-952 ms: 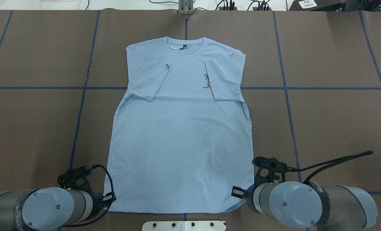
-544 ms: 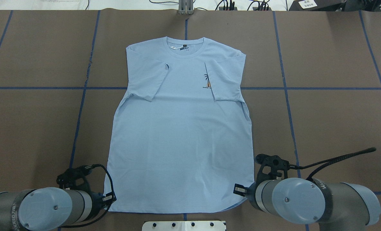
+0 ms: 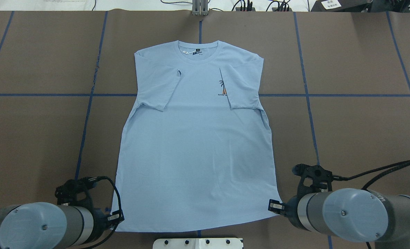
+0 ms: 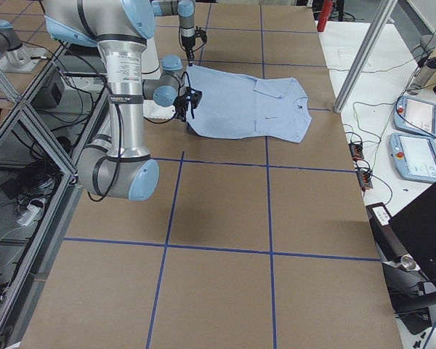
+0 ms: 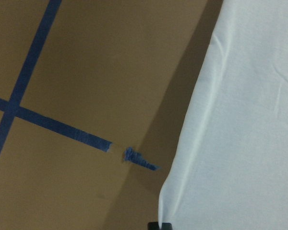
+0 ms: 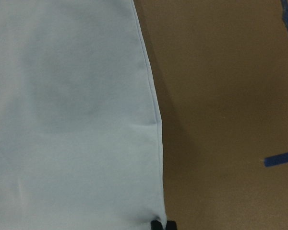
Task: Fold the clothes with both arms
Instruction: 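Lift the hem with both grippers and fold it toward the collar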
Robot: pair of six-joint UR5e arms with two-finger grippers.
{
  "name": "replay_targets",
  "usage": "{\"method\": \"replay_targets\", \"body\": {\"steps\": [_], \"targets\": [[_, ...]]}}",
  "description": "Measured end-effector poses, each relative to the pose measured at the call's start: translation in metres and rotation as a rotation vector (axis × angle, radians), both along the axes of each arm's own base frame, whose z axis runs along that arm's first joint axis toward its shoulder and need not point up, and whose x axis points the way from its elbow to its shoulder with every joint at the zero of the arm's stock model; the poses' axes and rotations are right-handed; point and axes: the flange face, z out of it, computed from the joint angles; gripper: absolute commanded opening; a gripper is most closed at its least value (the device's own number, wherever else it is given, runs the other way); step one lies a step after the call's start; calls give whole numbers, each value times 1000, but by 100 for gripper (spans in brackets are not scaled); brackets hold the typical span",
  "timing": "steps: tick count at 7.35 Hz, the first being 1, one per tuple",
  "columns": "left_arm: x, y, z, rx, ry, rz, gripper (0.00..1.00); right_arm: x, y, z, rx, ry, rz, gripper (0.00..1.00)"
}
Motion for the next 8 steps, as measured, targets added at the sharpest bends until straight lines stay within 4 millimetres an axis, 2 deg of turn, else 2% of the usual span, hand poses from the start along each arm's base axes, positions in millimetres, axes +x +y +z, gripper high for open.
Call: {"method": "replay_targets", "body": {"steps": [1, 3, 5, 7, 8], "targets": [[-6, 10, -16, -2, 30, 34, 0, 7, 8, -2, -25, -6, -39, 0], [-17, 30, -41, 41, 78, 126, 0, 25, 38, -5, -67, -14, -136, 0], [-32, 48, -59, 83, 99, 203, 0, 44, 59, -7, -105, -18, -211, 0], [-37, 63, -66, 98, 110, 251, 0, 54, 67, -8, -125, -16, -243, 0], [-37, 61, -66, 106, 110, 252, 0, 53, 63, -7, -126, -17, -232, 0]]}}
